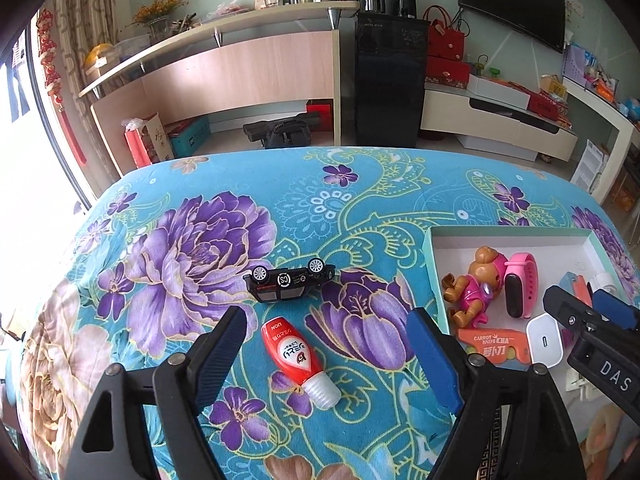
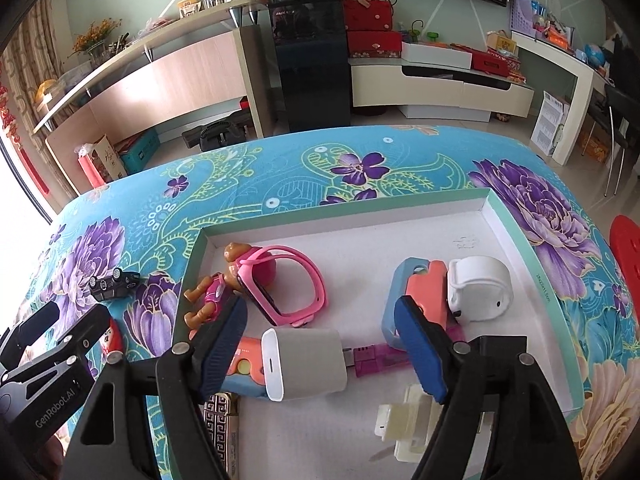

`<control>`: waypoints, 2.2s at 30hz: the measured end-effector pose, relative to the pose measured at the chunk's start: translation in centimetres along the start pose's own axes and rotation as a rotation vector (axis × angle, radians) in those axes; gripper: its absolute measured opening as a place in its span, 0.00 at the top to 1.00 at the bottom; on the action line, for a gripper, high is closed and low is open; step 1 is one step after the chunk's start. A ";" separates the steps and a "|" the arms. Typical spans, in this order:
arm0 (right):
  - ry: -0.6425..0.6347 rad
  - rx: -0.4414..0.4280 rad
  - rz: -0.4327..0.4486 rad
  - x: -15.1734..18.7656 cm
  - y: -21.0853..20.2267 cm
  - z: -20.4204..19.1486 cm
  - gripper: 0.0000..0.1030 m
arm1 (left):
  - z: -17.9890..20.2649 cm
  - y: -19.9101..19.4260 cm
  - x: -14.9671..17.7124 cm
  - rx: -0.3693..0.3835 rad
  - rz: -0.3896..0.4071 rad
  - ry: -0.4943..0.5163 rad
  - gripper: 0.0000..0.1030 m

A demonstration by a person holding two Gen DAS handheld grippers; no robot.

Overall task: Organize rigid objects
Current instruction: 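Move both open tools back toward the red bottle and black toy car, then grasp the red-and-white bottle with the right tool and lift it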

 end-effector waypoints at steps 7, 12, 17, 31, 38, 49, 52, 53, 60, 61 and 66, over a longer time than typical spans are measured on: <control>0.018 0.027 0.022 -0.3 -0.4 0.7 0.14 | -1.3 1.0 0.2 -0.035 -0.012 -0.038 0.00; 0.017 0.033 0.034 -0.5 -0.6 0.7 0.13 | -2.5 1.6 0.5 -0.047 -0.037 -0.076 0.00; 0.012 0.022 0.045 -0.7 -0.7 0.4 0.13 | -4.0 1.2 0.1 -0.062 -0.015 -0.107 0.00; -0.050 -0.109 0.039 -0.3 0.4 -5.7 0.13 | -11.2 1.0 0.7 -0.178 -0.031 -0.199 0.00; -0.075 -0.169 0.029 0.2 1.1 -8.6 0.13 | -13.9 1.2 1.8 -0.204 -0.049 -0.240 0.00; -0.125 -0.257 0.019 1.0 2.2 -14.2 0.13 | -16.6 1.9 3.4 -0.218 -0.089 -0.291 0.00; -0.169 -0.272 0.009 1.5 2.5 -15.8 0.13 | -16.7 2.5 3.8 -0.208 -0.107 -0.297 0.00; -0.182 -0.275 0.007 1.7 2.7 -16.3 0.13 | -16.6 2.7 4.0 -0.204 -0.117 -0.294 0.00; -0.234 -0.297 -0.048 3.4 4.3 -18.3 0.15 | -16.9 4.3 5.2 -0.204 -0.161 -0.309 0.00; -0.240 -0.297 -0.056 3.7 4.6 -18.5 0.15 | -17.0 4.6 5.3 -0.203 -0.168 -0.313 0.00; -0.263 -0.293 -0.094 4.8 6.1 -19.1 0.23 | -17.4 5.9 5.9 -0.203 -0.194 -0.333 0.00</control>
Point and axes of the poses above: each gripper's, at about its wrist camera, not at the fingertips, and y roughly the way its jaws point, z to its right, x to its underside, the point moved 10 cm from there along y, roughly the way its jaws point, and after that the axes turned 8 degrees about -x, right-handed, at the moved point
